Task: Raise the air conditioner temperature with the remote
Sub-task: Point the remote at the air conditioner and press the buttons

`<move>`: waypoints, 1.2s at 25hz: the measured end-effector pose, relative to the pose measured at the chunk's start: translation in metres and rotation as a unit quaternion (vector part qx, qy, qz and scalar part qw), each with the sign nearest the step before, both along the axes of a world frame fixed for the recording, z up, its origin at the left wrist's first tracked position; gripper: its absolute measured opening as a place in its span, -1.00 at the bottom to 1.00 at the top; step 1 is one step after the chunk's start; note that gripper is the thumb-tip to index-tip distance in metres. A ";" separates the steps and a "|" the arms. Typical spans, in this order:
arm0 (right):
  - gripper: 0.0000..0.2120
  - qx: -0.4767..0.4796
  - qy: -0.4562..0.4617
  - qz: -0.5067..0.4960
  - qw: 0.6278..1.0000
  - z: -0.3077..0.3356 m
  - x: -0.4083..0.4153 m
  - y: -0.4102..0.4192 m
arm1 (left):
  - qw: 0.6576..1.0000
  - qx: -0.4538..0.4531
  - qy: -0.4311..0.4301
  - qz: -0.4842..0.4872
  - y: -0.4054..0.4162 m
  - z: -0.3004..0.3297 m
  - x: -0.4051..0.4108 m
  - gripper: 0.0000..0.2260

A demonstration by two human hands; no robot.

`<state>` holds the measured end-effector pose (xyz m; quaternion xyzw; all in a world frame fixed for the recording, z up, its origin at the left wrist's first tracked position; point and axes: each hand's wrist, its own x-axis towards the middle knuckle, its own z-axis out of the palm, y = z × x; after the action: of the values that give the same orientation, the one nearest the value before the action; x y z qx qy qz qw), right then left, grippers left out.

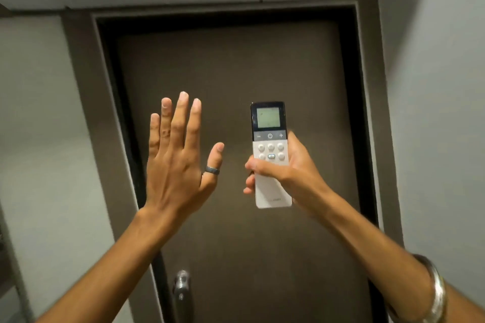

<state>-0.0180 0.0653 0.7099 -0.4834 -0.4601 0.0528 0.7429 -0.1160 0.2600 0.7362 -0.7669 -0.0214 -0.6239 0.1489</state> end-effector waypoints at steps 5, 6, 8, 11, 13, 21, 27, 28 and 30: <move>-0.60 0.038 -0.068 0.055 0.995 0.081 -0.024 0.007 | 0.996 0.045 -0.081 0.008 0.015 0.072 -0.023 -0.31; -0.59 0.038 -0.081 0.055 0.994 0.093 -0.028 0.008 | 0.994 0.053 -0.091 0.014 0.014 0.082 -0.025 -0.32; -0.53 0.041 -0.103 0.045 0.993 0.119 -0.036 0.009 | 0.991 0.072 -0.114 0.020 0.014 0.100 -0.030 -0.32; -0.46 0.042 -0.119 0.019 0.992 0.147 -0.050 0.010 | 0.988 0.074 -0.135 0.018 0.007 0.115 -0.039 -0.32; -0.58 0.052 -0.133 0.005 0.990 0.157 -0.057 0.010 | 0.987 0.075 -0.142 0.022 0.003 0.119 -0.045 -0.32; -0.62 0.053 -0.104 0.009 0.993 0.156 -0.072 0.005 | 0.986 0.073 -0.139 0.050 -0.002 0.125 -0.066 -0.30; -0.66 0.062 -0.125 -0.039 0.989 0.151 -0.072 0.008 | 0.988 0.065 -0.110 0.087 -0.003 0.115 -0.069 -0.26; -0.66 0.065 -0.124 -0.042 0.989 0.149 -0.071 0.009 | 0.988 0.064 -0.104 0.094 -0.003 0.114 -0.069 -0.25; -0.64 0.069 -0.115 -0.041 0.990 0.145 -0.069 0.009 | 0.988 0.065 -0.095 0.103 -0.003 0.111 -0.067 -0.23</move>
<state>-0.0867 0.0741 0.8551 -0.4526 -0.5249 -0.0653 0.7179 -0.1833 0.2573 0.8468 -0.6868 -0.0737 -0.6751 0.2591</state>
